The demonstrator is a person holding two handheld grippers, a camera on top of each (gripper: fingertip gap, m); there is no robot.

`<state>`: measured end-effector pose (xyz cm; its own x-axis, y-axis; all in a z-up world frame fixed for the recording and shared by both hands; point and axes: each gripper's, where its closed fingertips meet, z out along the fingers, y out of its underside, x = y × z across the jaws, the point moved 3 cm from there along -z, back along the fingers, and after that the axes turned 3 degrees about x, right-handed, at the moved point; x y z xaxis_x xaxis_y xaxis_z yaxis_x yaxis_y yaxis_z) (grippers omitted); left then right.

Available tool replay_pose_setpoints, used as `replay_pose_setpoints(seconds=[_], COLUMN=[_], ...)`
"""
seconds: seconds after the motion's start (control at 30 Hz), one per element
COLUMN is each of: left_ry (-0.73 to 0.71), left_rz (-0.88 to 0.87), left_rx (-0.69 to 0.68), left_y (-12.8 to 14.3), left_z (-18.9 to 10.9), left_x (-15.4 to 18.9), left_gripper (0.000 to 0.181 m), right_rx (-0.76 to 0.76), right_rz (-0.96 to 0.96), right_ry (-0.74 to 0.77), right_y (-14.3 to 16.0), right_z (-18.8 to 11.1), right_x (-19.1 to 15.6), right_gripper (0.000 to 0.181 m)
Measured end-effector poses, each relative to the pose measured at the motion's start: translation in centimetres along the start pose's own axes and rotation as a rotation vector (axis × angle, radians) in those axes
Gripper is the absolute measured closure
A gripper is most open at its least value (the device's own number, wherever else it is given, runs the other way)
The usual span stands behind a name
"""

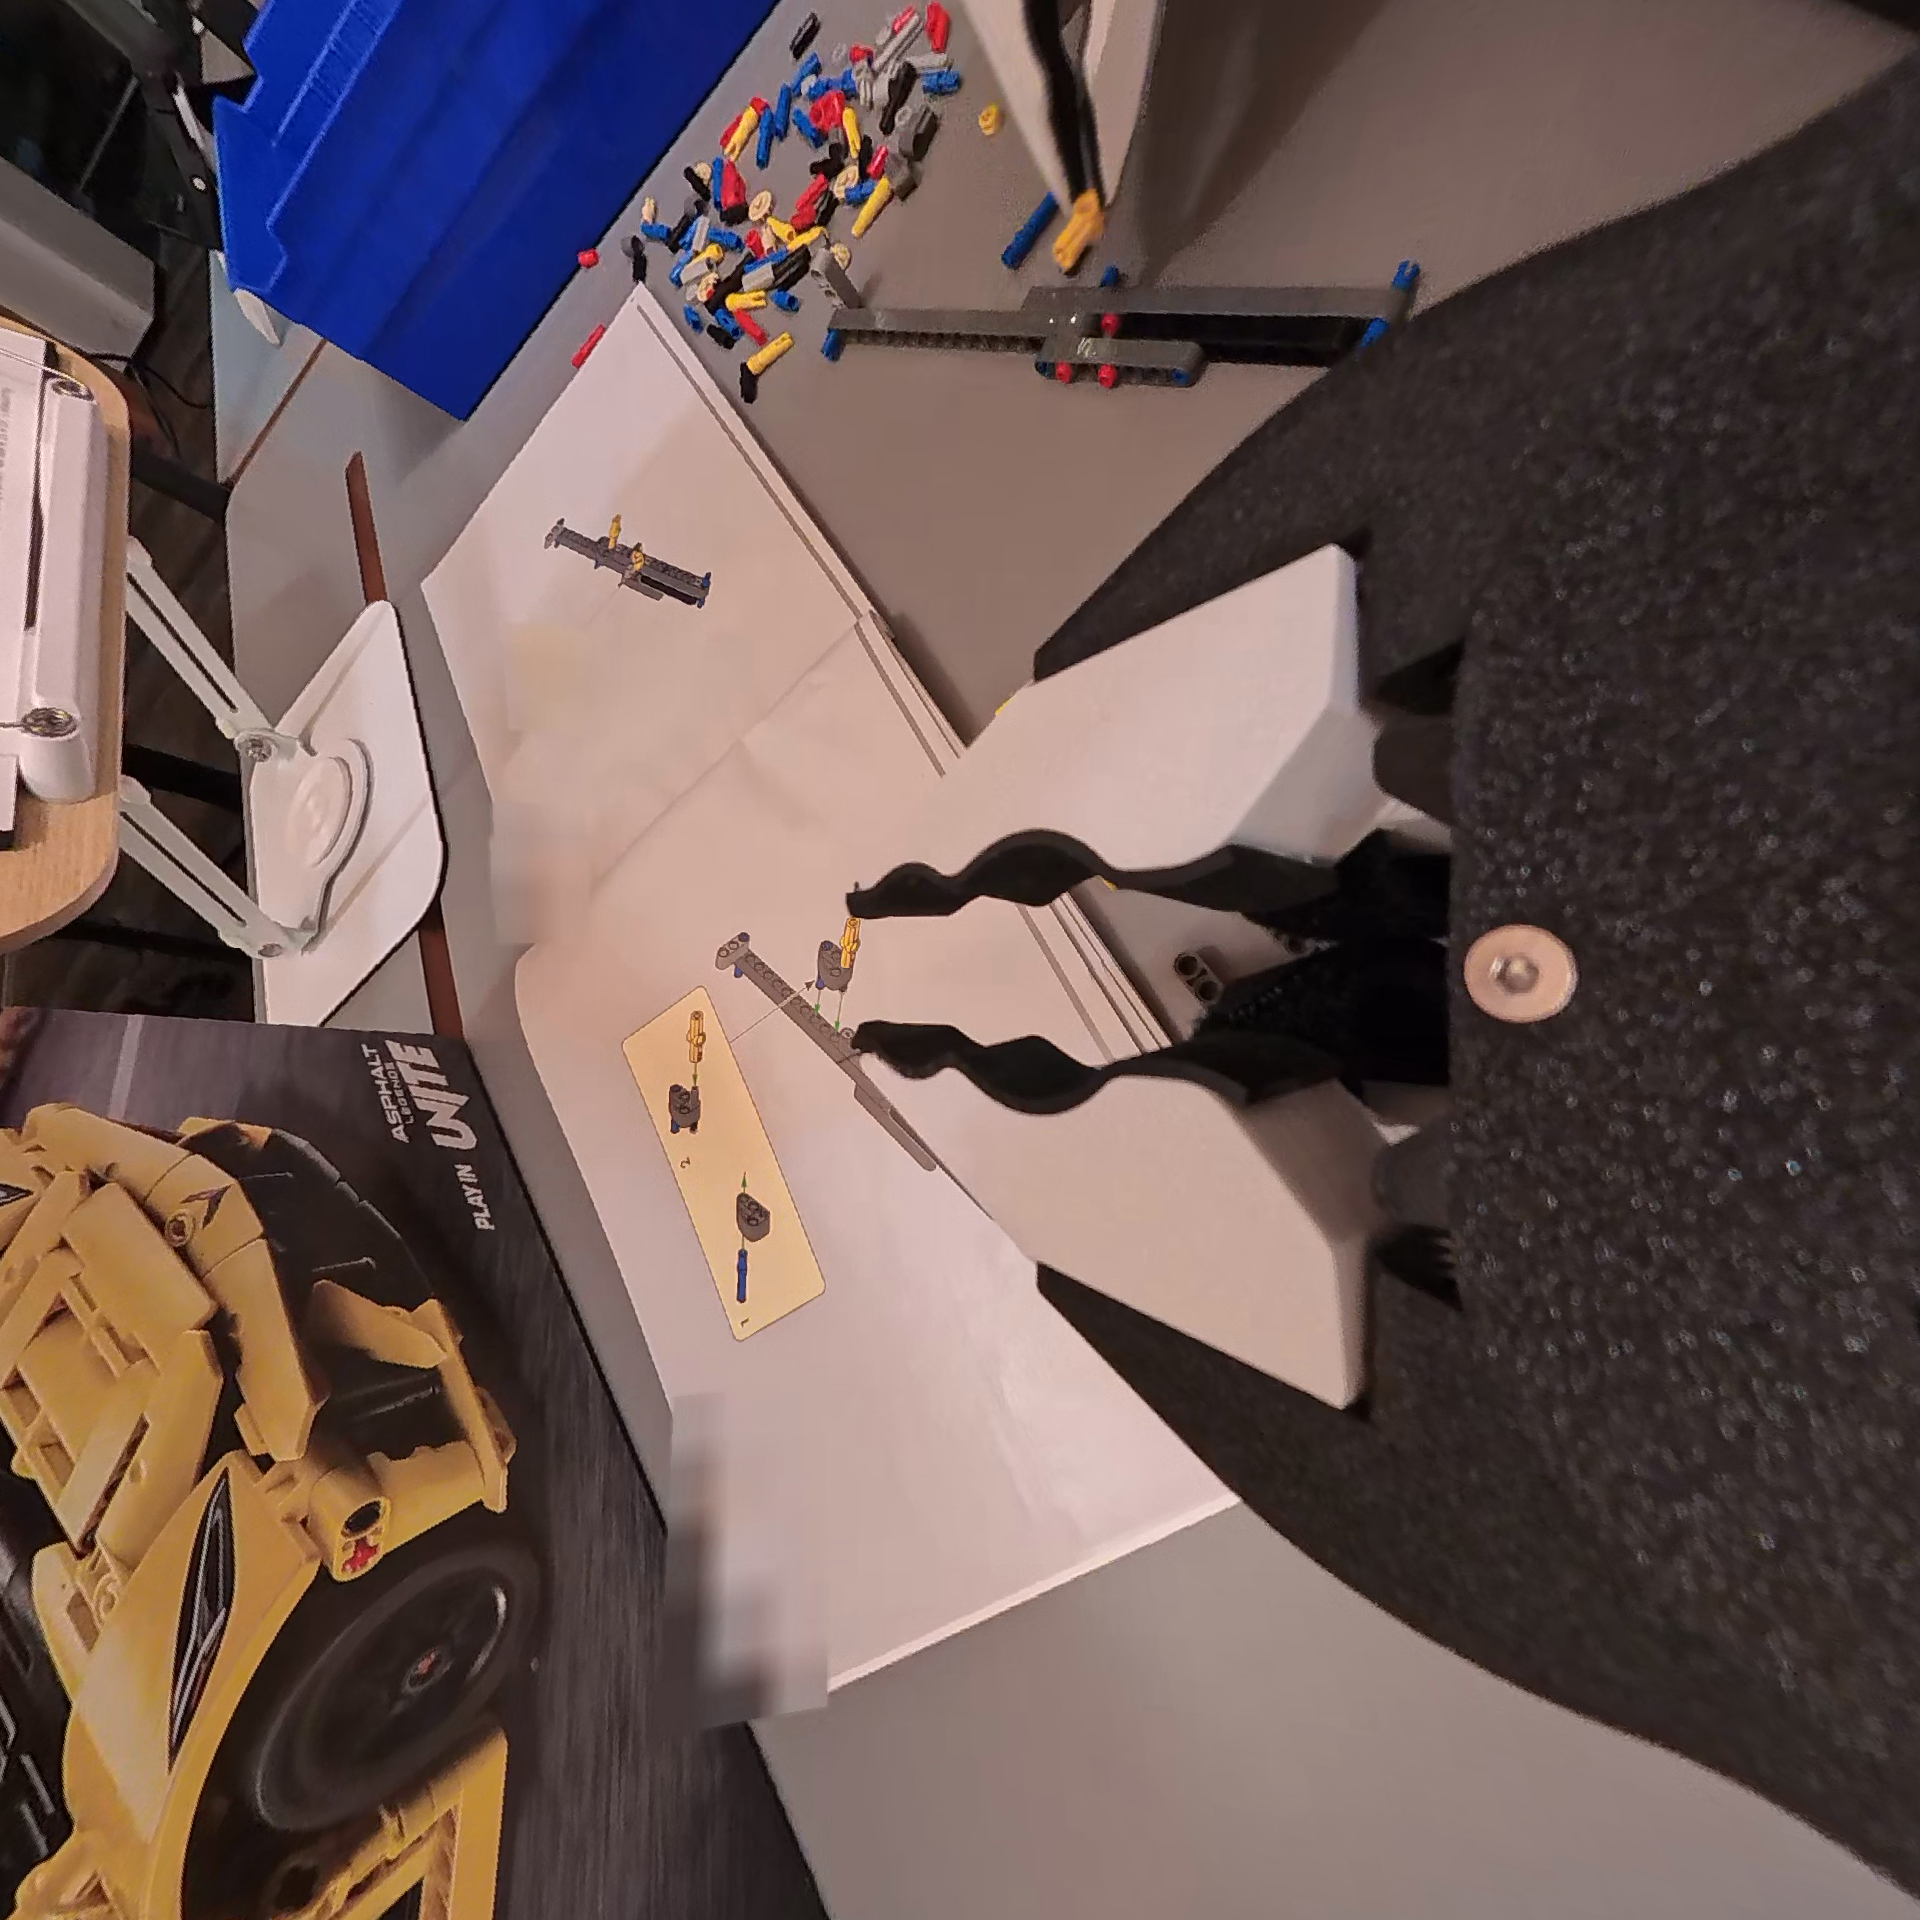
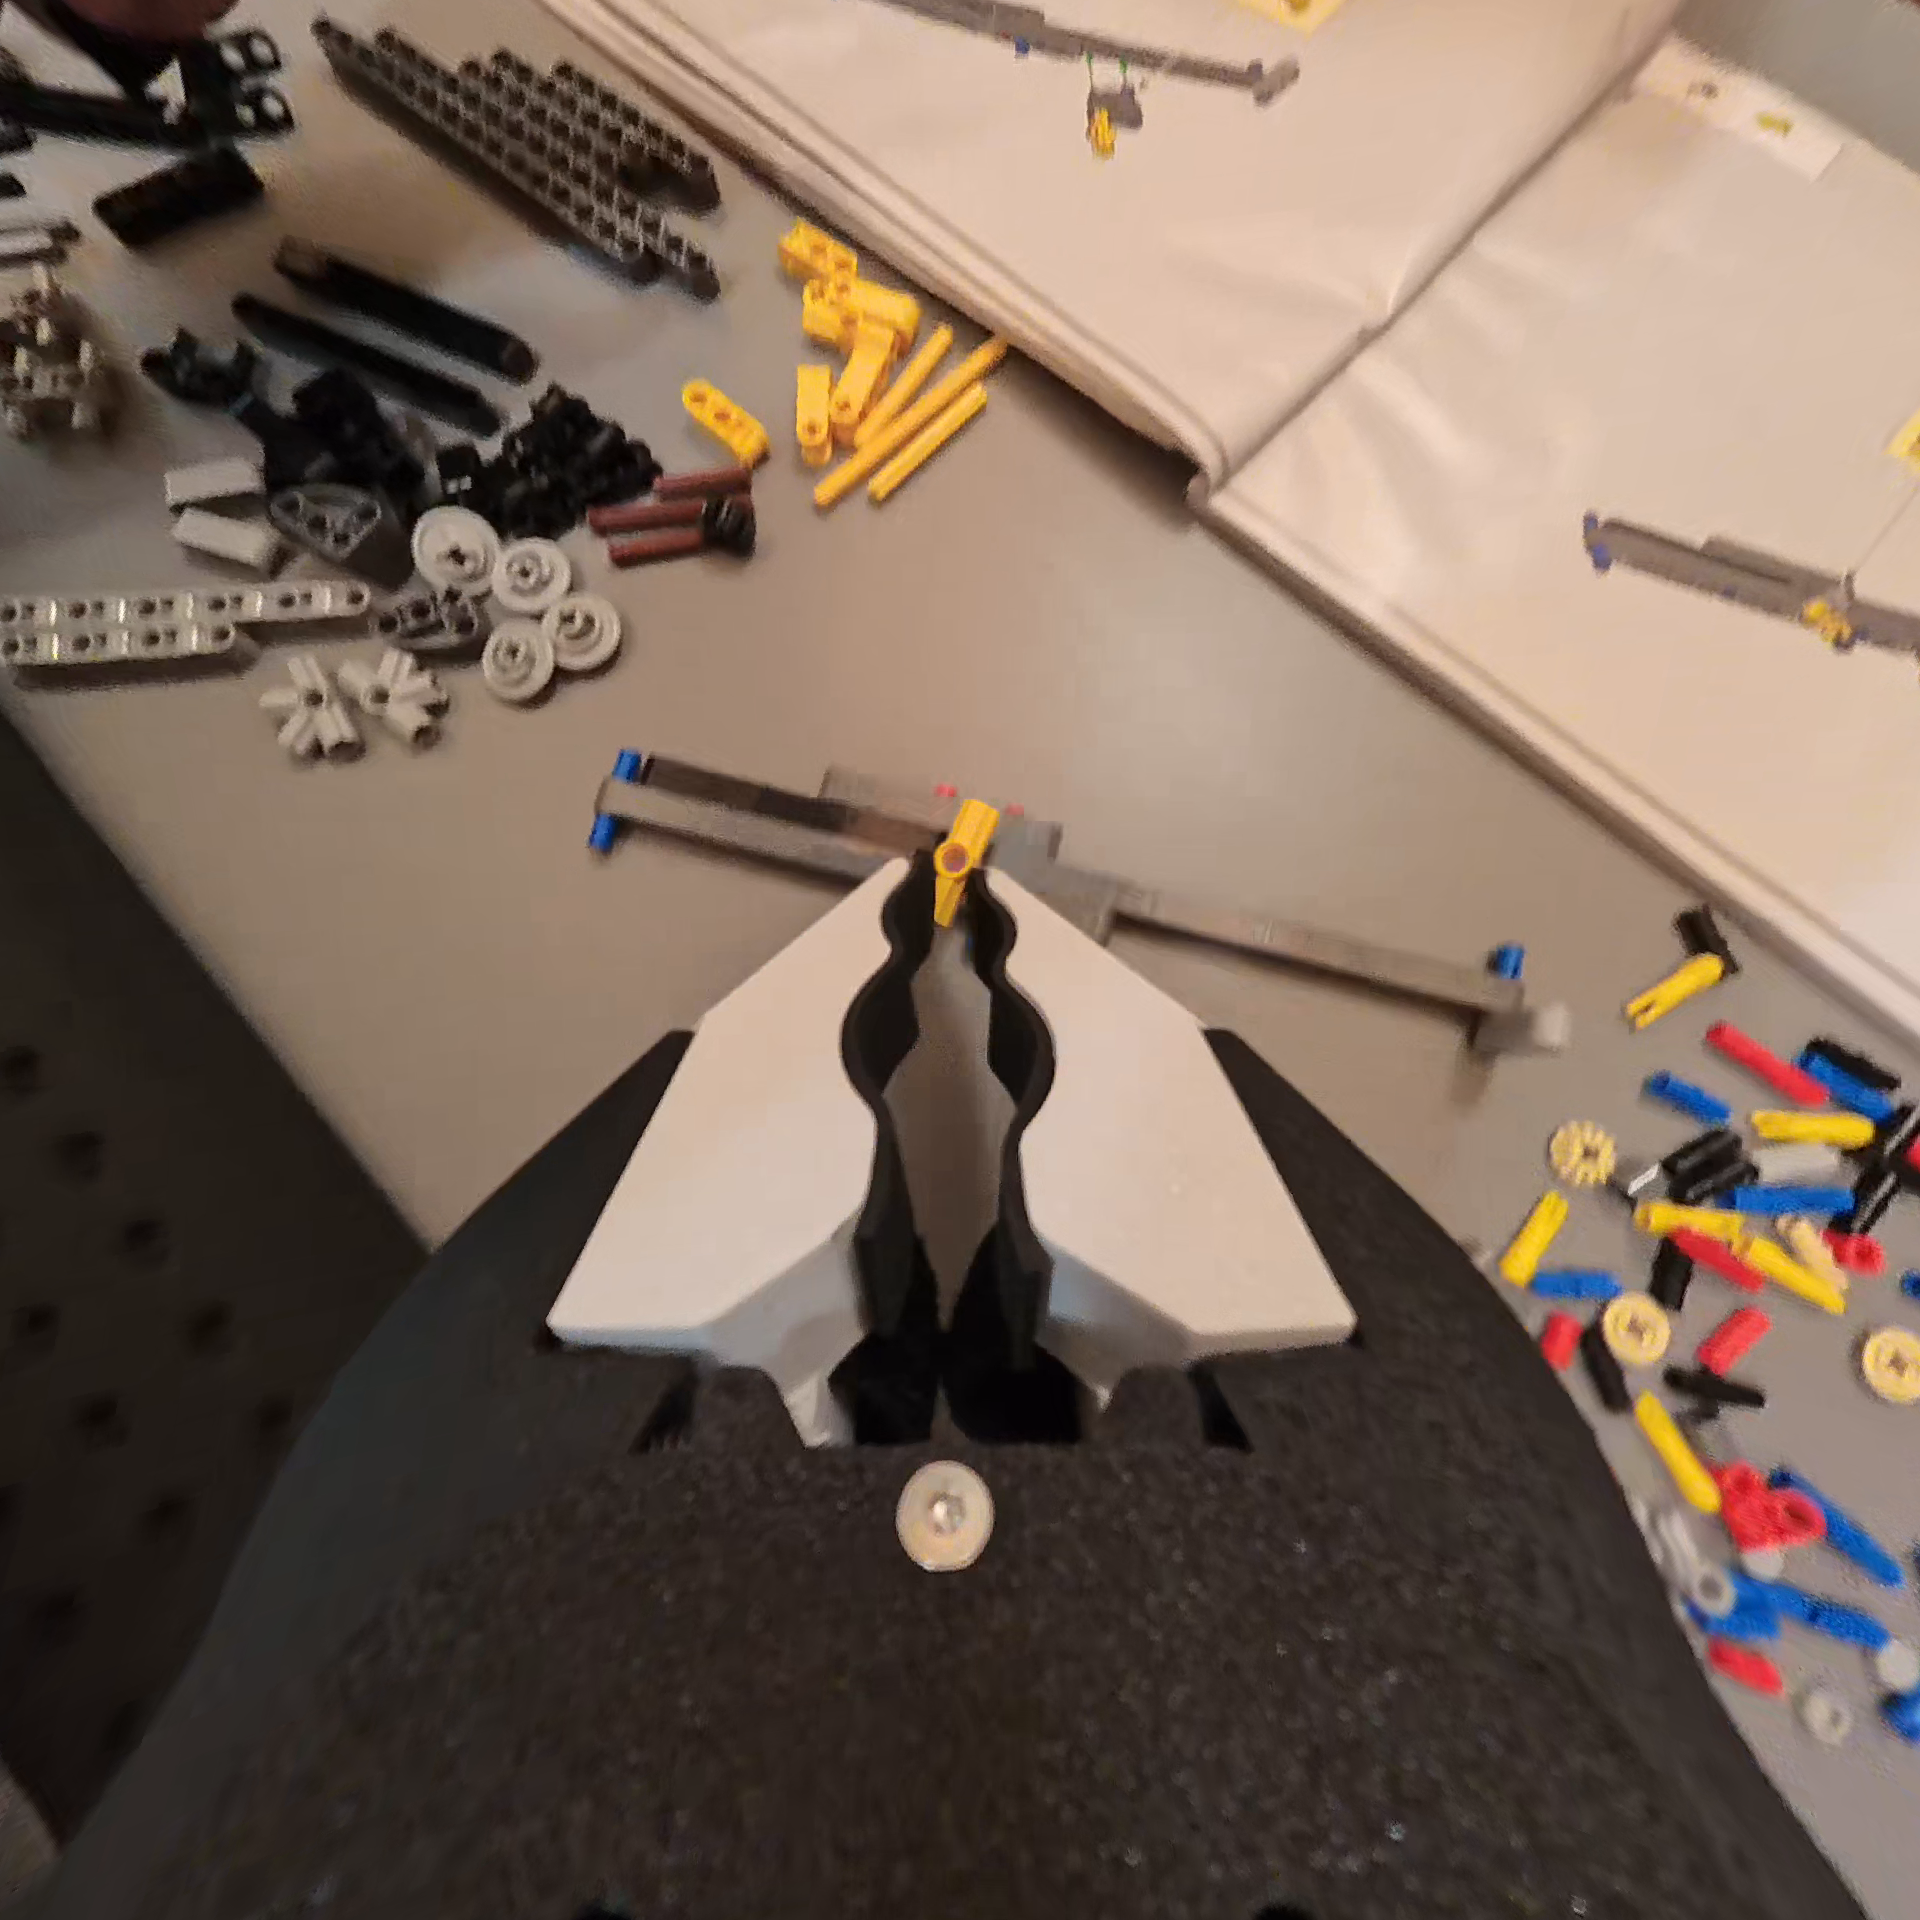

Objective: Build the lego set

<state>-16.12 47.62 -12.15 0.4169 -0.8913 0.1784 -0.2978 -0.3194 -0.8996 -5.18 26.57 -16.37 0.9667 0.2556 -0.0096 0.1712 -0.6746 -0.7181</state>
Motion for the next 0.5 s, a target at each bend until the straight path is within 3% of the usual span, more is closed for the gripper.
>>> replay_pose_setpoints(seconds=[0.23,0.5], left_ry=[-0.014,-0.015], left_rz=[0.042,0.081], left_rx=[-0.006,-0.048], left_y=[0.1,0.7], left_z=[0.2,0.6], left_x=[0.5,0.9], left_gripper=[0.162,0.162], right_rx=[-0.052,-0.067], right_rz=[0.054,0.032], right_ry=[0.020,0.038], right_y=[4.1,5.1], right_z=[-2.1,-1.8], right_x=[-1.2,-1.3], right_gripper=[0.176,0.175])
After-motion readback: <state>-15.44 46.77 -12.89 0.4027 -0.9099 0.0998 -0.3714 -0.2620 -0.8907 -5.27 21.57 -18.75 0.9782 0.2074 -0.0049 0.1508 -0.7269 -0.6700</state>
